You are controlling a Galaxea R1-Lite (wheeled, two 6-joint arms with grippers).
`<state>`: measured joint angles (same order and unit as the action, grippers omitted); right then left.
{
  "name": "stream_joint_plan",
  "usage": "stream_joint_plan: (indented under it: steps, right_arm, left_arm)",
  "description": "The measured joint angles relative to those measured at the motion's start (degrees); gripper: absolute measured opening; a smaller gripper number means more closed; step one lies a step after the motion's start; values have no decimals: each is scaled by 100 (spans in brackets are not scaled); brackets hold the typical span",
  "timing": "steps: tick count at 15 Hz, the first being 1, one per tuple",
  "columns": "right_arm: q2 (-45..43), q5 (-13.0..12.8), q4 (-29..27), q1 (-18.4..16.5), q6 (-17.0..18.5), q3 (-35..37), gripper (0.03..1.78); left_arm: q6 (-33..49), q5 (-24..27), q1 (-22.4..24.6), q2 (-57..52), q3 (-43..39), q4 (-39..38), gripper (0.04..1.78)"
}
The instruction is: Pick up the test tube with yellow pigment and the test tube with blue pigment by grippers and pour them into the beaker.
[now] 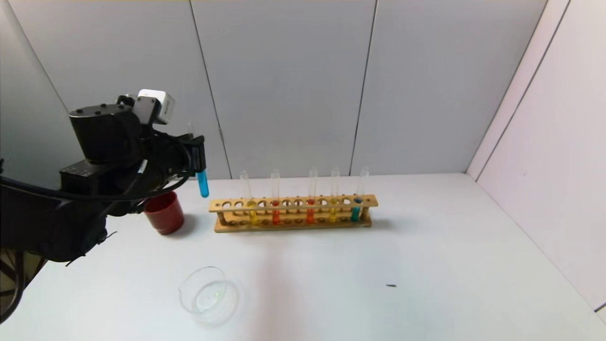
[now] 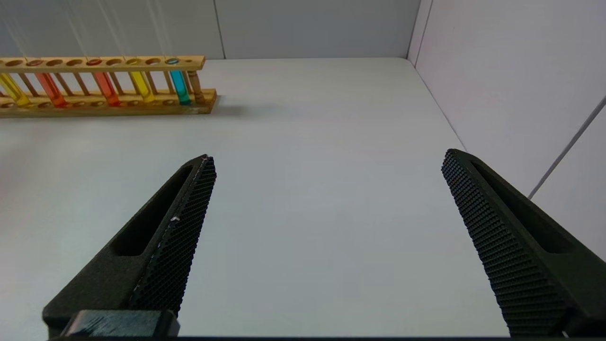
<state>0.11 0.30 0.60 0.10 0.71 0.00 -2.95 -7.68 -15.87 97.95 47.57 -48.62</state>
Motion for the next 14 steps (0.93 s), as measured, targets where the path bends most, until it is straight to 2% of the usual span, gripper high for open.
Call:
stream_joint_plan:
  steps: [6, 9, 14]
  right_arm:
    - [0, 2, 0, 1, -2, 0, 174]
    - [0, 0, 0, 0, 0, 0, 174]
    - [0, 2, 0, 4, 0, 0, 174]
  left_arm:
    - [-55, 30, -77, -1118, -295, 1740, 30]
    - [-493, 51, -101, -1507, -452, 2792, 30]
    - [-1087, 151, -112, -1686, -945, 3563, 30]
